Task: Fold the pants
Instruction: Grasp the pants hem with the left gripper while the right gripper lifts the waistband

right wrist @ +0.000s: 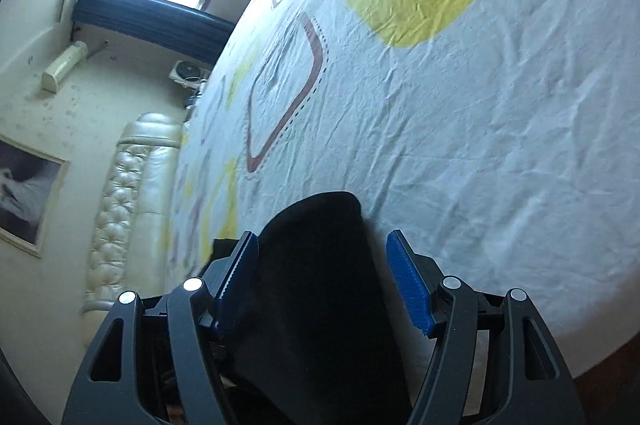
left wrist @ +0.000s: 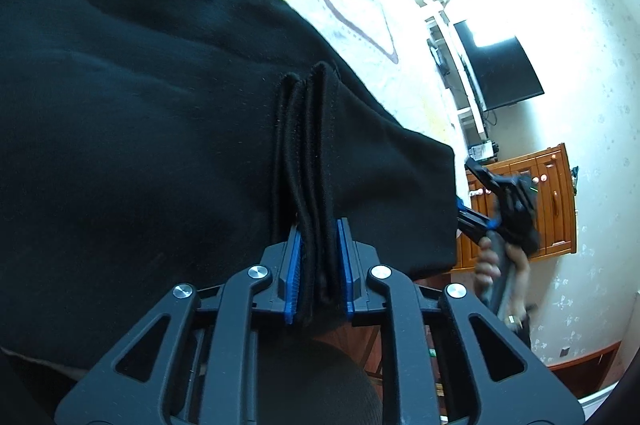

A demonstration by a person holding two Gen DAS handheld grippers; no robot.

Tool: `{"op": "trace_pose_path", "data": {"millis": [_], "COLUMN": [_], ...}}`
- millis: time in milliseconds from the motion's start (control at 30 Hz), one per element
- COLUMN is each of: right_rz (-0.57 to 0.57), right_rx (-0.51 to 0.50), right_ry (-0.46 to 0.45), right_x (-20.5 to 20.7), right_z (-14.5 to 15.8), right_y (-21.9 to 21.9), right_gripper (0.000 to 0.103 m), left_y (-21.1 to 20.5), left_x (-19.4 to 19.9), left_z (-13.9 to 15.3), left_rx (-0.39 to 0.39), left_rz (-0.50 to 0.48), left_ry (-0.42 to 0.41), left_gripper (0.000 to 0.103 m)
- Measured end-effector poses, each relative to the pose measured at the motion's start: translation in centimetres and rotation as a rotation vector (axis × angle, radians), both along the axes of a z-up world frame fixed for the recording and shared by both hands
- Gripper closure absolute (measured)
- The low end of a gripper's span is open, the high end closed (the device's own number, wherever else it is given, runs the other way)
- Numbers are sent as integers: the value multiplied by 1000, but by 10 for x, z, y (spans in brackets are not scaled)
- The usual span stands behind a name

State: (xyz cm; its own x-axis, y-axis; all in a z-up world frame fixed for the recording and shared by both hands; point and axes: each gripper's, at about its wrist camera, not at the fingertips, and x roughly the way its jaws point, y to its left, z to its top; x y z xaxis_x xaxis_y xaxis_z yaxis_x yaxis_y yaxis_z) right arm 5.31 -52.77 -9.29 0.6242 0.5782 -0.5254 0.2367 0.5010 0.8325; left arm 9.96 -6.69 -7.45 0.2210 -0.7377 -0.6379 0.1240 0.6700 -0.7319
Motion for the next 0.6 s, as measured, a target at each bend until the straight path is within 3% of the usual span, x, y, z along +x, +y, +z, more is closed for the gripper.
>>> {"op": "trace_pose_path", "data": {"millis": [67, 133, 267, 333, 433, 500, 567, 600], "right_rz": [23, 25, 18, 13, 10, 9, 22, 30], "right_rx": [135, 151, 119, 117, 117, 144, 210, 227], "right_ry": [-10, -12, 7, 23, 17, 1, -29, -40], "right_x": [9, 16, 19, 18, 17, 12, 2, -6], "right_z": [-15, -24, -35, -44, -43, -39, -34, -32], "right_y": [-1, -3, -2, -4, -5, -6, -7, -8], "right_gripper": [37, 37, 70, 74, 72, 63, 43, 41], "left_y": [10, 21, 40, 47, 57, 71, 80, 86], "left_x": [-7, -12, -16, -16, -17, -18, -20, -22], "left_z": [6, 9, 7, 6, 4, 5, 10, 12], "left_rx": [8, 12, 25, 29, 23, 16, 23, 31], "left_rz": [24, 40, 55, 59, 71, 88, 96, 100], "left_ry": [-40, -56, -38, -34, -28, -23, -25, -30], "left_gripper": [71, 65, 63, 63, 63, 63, 61, 59]}}
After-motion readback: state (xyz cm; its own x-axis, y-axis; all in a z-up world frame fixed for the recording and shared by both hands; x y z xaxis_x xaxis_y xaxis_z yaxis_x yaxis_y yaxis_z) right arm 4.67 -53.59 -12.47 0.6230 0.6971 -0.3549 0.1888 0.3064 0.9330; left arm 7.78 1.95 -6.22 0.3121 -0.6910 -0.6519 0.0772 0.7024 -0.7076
